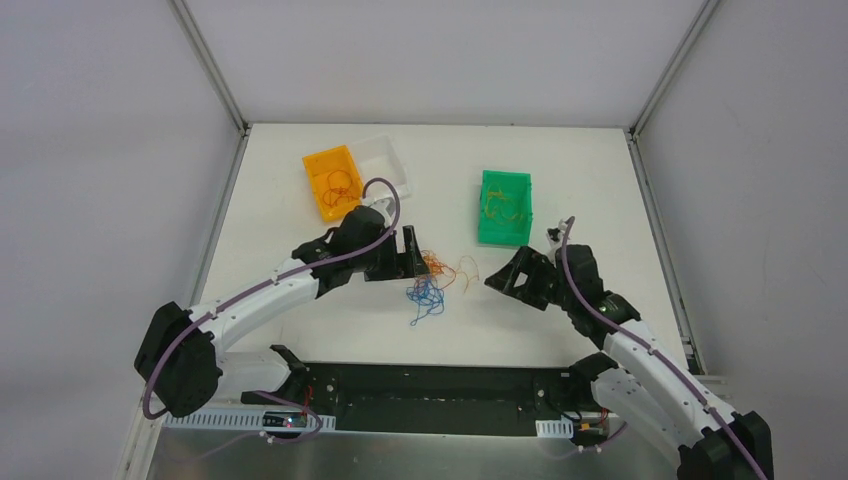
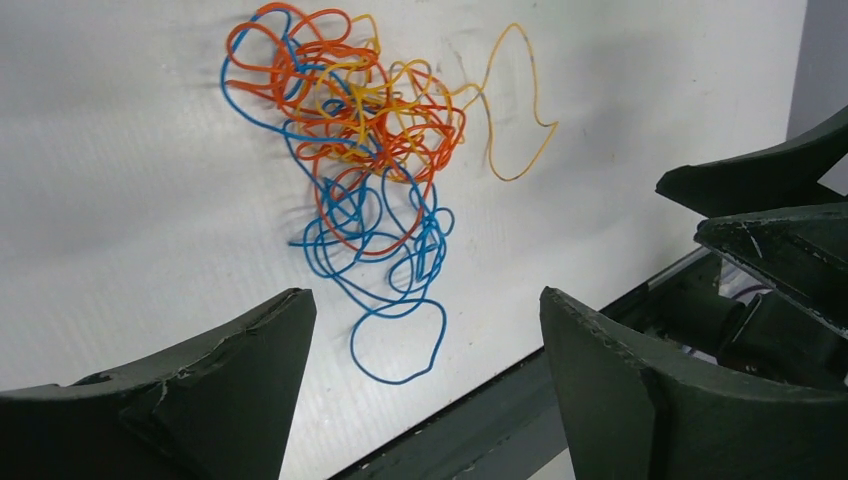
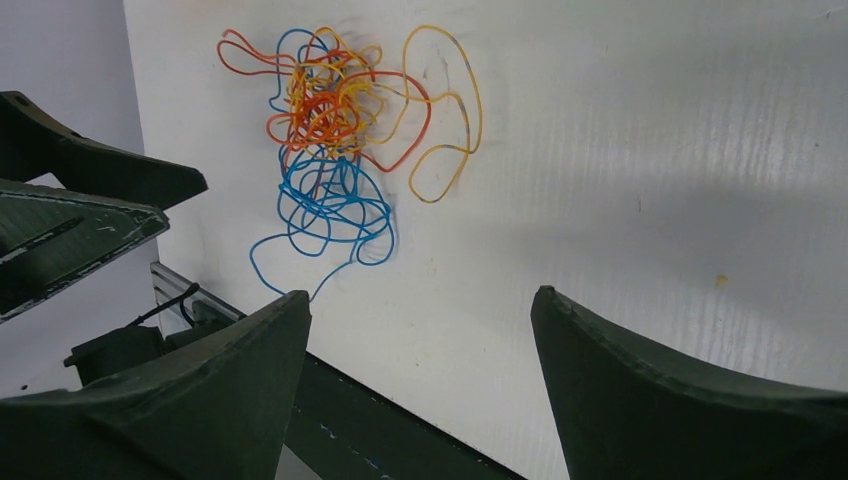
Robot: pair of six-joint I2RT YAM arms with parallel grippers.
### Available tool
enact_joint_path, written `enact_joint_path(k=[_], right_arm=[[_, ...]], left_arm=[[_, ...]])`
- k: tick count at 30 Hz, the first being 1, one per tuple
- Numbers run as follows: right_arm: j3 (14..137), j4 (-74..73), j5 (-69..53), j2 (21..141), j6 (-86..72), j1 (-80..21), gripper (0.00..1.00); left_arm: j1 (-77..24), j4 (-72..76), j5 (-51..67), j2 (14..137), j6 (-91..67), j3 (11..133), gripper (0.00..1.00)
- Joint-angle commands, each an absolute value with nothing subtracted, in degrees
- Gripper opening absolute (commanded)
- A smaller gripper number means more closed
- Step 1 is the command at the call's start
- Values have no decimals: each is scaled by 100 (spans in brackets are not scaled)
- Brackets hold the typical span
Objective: Untangle the cables
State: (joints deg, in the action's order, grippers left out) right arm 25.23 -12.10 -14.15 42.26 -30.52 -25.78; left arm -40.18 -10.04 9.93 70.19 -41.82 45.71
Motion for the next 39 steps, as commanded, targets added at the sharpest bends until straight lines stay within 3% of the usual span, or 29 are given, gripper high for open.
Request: enact_joint_path(k=[1,5,12,22,37,39], right_arm=[[2798,-980,-1150,4578,-3047,-2874,85],[2973,-859,-960,4952,-3002,-3193,85],[3421,-817,-641,5605,-2746,-3637,83],[4342,-677,-518,6887,-2345,-4233,78],[5618,-567,-605,9163,-2565,-4283,78],[5646,-508,-640,9313,-2604,-4283,78]], left_arm=[[-3964,-1614,703,6655,-3760,4701,86],[-3963,-2010,714,6494,-3574,4681,86],[-3964,-2610,479,6112,-3495,4448,96],[-4025,-2252,1325,6728,-3388,4297,86],[-4632,-1128,1449,7692,-3906,4225,83],[-4672,-905,1509,7821,-3999,4121,78]])
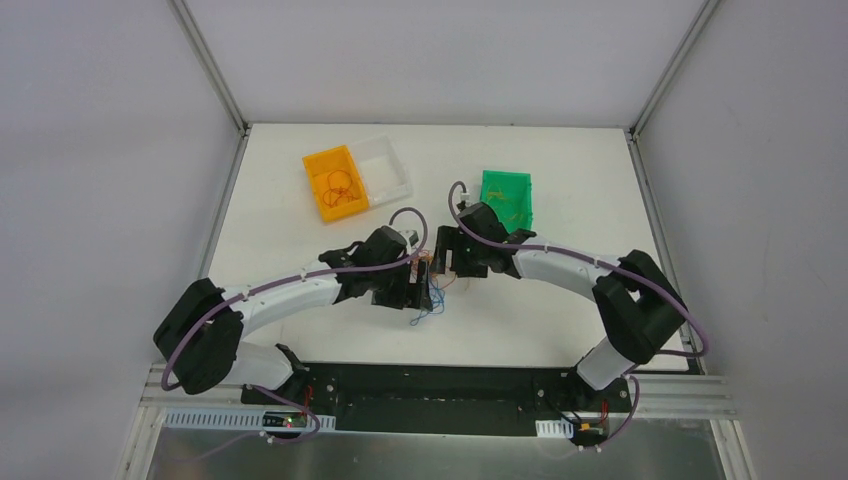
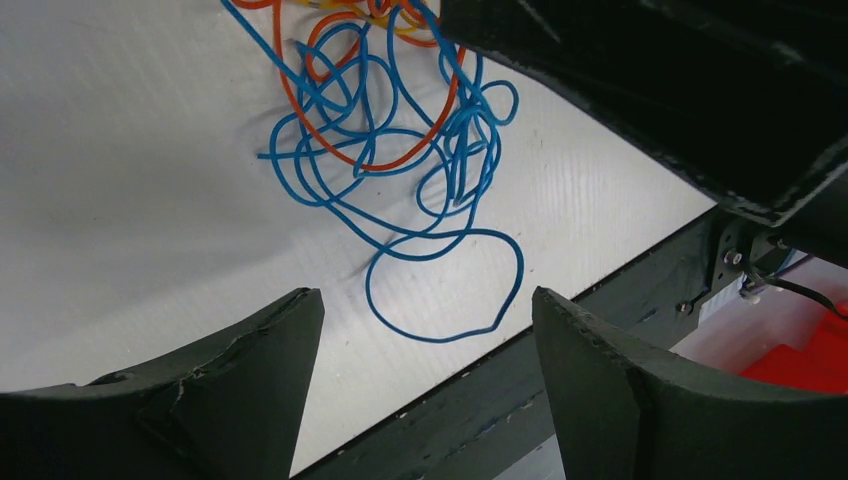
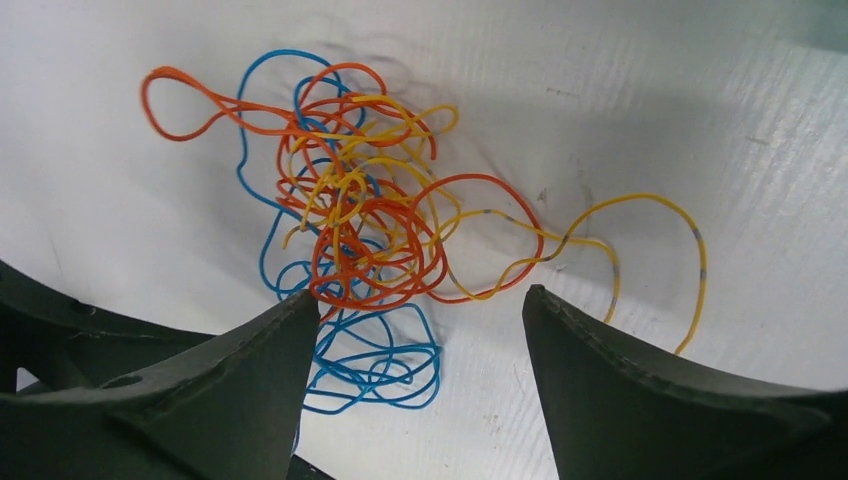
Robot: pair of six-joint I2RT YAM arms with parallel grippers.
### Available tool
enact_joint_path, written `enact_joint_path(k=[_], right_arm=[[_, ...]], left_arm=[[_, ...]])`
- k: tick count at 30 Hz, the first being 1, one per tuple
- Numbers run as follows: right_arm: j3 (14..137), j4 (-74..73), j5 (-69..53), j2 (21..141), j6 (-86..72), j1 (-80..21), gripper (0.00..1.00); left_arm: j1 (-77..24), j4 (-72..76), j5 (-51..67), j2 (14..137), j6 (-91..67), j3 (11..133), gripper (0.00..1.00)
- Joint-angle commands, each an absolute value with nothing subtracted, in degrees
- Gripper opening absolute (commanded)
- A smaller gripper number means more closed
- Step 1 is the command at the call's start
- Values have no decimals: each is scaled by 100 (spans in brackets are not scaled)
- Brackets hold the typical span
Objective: Untangle the cables
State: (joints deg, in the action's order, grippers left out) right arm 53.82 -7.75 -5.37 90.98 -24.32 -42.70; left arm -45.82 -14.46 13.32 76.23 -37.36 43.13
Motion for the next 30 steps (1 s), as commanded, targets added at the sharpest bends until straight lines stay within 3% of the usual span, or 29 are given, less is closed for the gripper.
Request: enact_joint_path(k=[1,5,8,11,17,30], right_arm=[[5657,-493,-668,9373,-2622,-4283,78],[5652,-354,-732,9591,-2735,-4280,73],[5624,-359,-575,9638,-2816,-4281,56],[5467,-360,-264,9479,-2892,-4277,40],[4943,-439,708,8739,-3067,-4170,29],[3901,-1188,1923,6734,-3252,-3653,31]], left_arm=[[-4696,-814,1515,7883,-4040,4081,74],[-4715,-495,1488,7873,-4095,3837,54],[-4717,-474,1427,7688,-4021,3686,30],[-4719,-692,1201,7349,-3955,3613,0],[-4711,-2042,327,6548,-3512,3957,0],[-4259,-4296,-1216,5351,-2812,5233,0]])
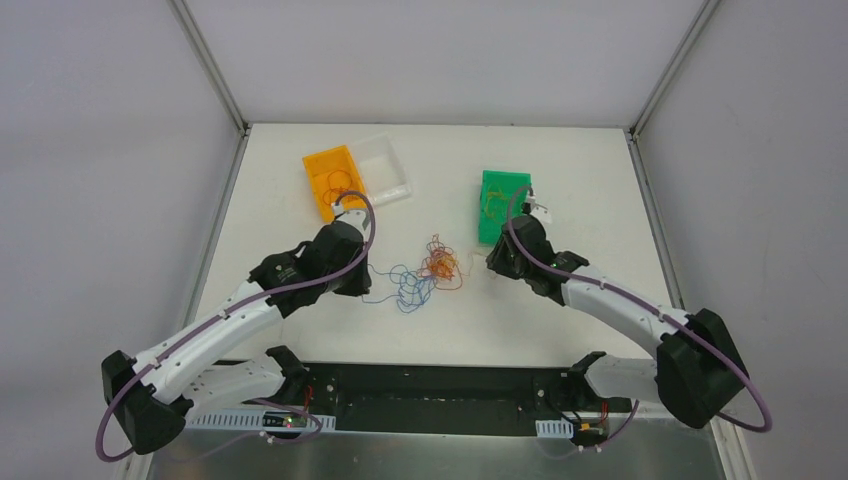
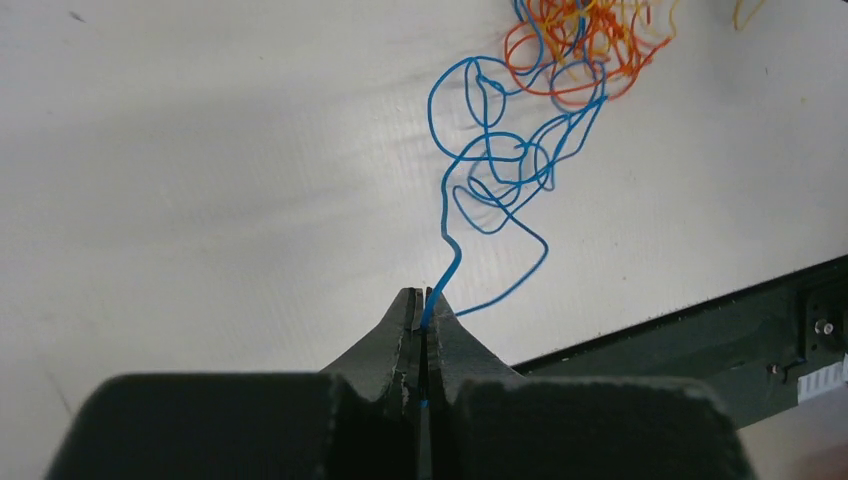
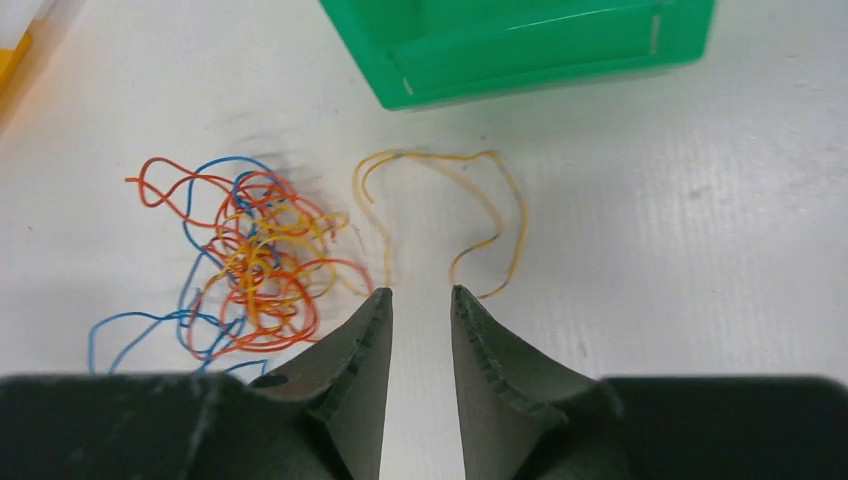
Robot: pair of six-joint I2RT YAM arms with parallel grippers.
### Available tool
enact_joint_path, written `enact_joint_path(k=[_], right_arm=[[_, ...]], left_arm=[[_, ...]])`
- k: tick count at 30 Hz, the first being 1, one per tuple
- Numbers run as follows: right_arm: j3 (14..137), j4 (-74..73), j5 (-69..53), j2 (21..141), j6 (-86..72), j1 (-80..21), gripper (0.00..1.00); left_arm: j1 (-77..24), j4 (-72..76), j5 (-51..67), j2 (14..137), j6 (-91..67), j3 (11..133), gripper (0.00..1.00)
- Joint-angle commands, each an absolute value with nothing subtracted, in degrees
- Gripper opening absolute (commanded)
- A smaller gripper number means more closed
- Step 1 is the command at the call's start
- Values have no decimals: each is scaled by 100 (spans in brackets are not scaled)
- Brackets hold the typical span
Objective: Untangle the cables
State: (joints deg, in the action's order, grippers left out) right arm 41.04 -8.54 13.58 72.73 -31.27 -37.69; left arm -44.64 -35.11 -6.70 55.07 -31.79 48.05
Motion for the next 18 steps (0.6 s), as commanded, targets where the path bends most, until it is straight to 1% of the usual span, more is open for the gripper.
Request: enact_joint_path(k=[1,6,7,8,9,11,12,13,15,18], right_arm=[[3833,-1225,1951,6588,-3246,-3616,31],[3646,-1331,1916,6033,-2980,-3533,31],[3651,-1276,1669,5988,-2833,-3533,34],[3648,-1159,1250,5952,-2601,-3534,41],[3634,-986,790,5947,-2392,-3533,53],[3682,-717,1,6005,-2138,-3556,73],[3707,-619,-215,6063,-2101,-3589,80],[3810,-578,-311,6193,-2056,-3651,85],[4082,-633,-281,6504,-1953,-3845,88],[4590,-838,-47,7123,-1935,-4168,88]], left_arm=[[-4192,-4354,-1227,5348,-2760,5300,0],[-4071,-4520,-1229,5416,-2563,5667,0],[-4070,-4539,-1227,5428,-2540,5725,0],[-4067,-4547,-1173,5442,-2495,5776,0],[-4069,-4537,-1085,5460,-2443,5827,0],[-4069,-4529,-867,5489,-2295,5909,0],[-4065,-4541,-772,5508,-2234,5950,0],[-4069,-4541,-722,5519,-2194,5991,0],[-4069,-4537,-692,5521,-2147,6041,0],[-4069,-4542,-671,5475,-2151,6075,0]])
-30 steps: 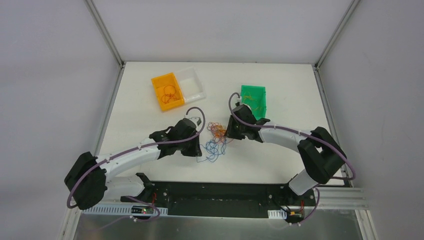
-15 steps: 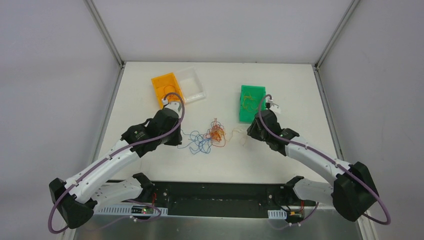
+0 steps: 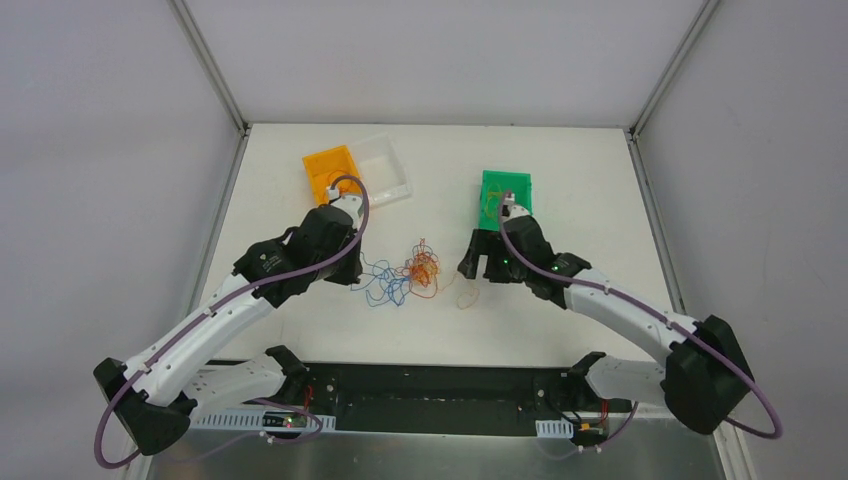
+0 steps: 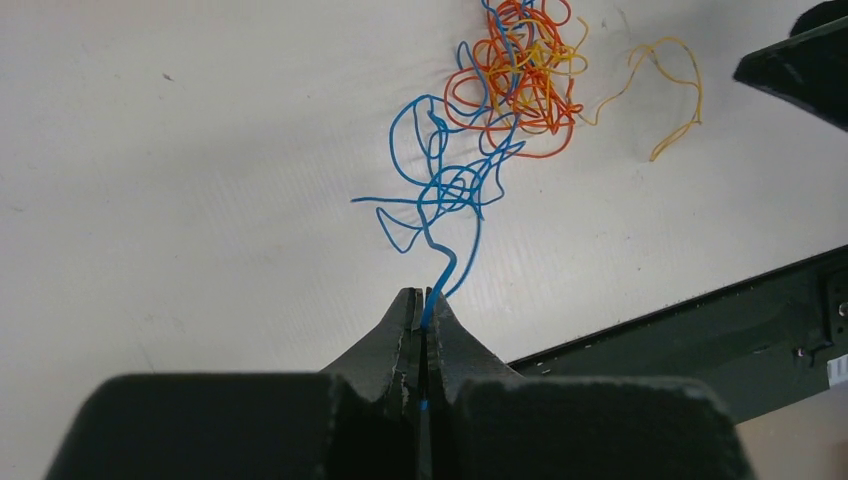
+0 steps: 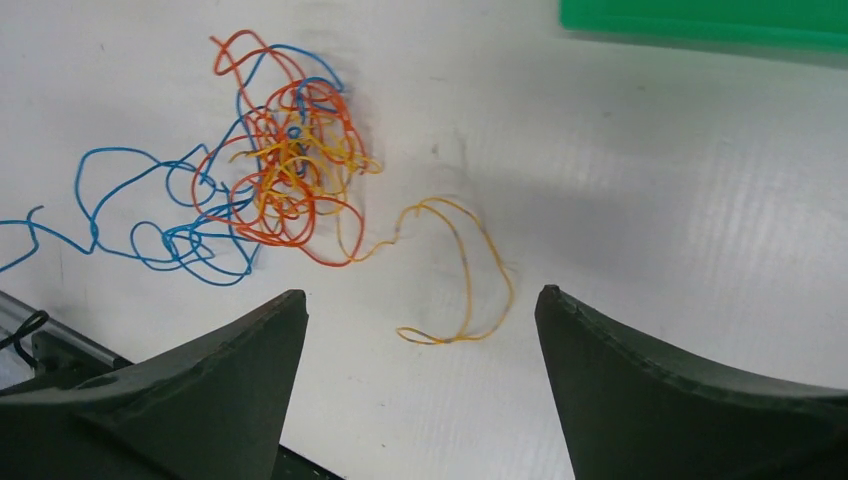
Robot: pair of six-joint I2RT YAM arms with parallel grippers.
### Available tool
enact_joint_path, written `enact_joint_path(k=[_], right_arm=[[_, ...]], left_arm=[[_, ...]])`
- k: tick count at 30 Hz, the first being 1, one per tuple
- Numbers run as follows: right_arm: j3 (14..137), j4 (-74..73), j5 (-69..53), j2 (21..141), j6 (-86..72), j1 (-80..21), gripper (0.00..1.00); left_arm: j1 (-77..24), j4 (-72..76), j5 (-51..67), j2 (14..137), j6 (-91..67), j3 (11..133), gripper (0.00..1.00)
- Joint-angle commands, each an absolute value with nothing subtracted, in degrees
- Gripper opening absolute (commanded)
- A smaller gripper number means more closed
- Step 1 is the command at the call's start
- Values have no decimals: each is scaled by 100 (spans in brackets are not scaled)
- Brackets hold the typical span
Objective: Untangle the cables
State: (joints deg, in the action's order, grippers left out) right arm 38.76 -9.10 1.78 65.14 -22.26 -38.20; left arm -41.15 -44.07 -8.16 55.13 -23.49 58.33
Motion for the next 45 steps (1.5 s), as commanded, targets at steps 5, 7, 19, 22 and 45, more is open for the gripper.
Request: enact_joint_path(k=[5,7,19,22,45], right_arm=[[5245,-805,353,8016,-2027,-4587,90],[5511,-752,346,8419,-1951,-4722,92],[6649,-1299,979,10191,-1685,-5430,95],[6619,-1743,1504,10456,-1800,-5438,94],[4806,-3378,3614,7767,-2933,-4907,91]], left_arm=[[-4068,-4540,-500,5442,-2200,6038,0],[-4064,-4543,-447,5431,-2227,6043,0],[-4069,-4550,-385,5321,-2169,6211,0],[-4068,-4603,-583,5184,-2137,6292,0],[-4058,-5173,-2698,4681,-1394,7543,0]])
